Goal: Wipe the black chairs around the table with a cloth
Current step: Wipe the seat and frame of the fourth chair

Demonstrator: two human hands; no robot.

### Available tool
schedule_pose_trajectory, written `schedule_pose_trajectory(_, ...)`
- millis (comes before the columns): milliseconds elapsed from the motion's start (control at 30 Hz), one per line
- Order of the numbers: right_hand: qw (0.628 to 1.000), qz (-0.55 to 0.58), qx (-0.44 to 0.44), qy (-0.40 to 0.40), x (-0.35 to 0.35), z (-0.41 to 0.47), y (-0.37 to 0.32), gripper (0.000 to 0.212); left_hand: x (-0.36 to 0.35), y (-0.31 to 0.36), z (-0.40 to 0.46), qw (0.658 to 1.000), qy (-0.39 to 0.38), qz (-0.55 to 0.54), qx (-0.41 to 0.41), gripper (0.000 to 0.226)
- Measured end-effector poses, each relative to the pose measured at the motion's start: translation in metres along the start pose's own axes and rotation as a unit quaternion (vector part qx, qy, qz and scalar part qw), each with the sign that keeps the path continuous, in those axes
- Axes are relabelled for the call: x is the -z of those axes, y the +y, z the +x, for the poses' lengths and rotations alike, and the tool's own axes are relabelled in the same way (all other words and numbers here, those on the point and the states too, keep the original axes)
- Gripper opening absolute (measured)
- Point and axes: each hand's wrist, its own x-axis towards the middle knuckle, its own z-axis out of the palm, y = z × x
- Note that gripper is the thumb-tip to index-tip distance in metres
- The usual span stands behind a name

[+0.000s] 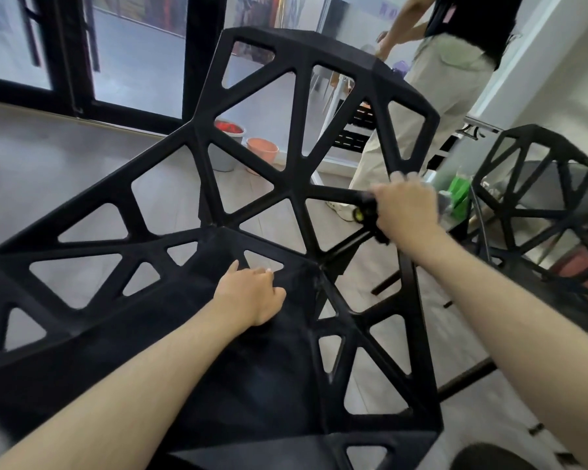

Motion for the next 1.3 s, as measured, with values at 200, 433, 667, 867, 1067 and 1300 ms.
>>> schedule_pose_trajectory(200, 1.000, -0.006, 0.023, 0.017, -0.013, -0.011, -0.021, 0.019, -0.004, -0.001, 0.002, 1.000, 0.000, -0.003, -0.001, 0.061)
schedule_pose_trajectory(433, 0.992, 0.101, 0.065, -0.047, -0.053, -0.038, -0.102, 0.019, -0.004, -0.001, 0.003, 1.000, -0.004, 0.006, -0.008, 0.063)
schedule_pose_trajectory(667, 0.965, 0.170, 0.090, -0.178, -0.028, -0.062, -0.089, 0.018, -0.008, -0.004, 0.002, 1.000, -0.003, 0.007, -0.006, 0.063)
schedule_pose_trajectory(867, 0.952, 0.082, 0.197, -0.220, 0.029, -0.118, -0.074, 0.022, -0.004, -0.007, 0.007, 1.000, -0.011, 0.005, -0.013, 0.063)
schedule_pose_trajectory(1067, 0.971, 0.089, 0.168, -0.142, 0.026, -0.151, -0.050, 0.025, -0.009, -0.006, 0.006, 1.000, 0.000, -0.003, -0.016, 0.065)
schedule_pose_trajectory(1300, 0.977, 0.106, 0.139, -0.122, -0.006, -0.126, -0.093, 0.015, -0.008, -0.008, 0.006, 1.000, -0.006, 0.002, -0.019, 0.064)
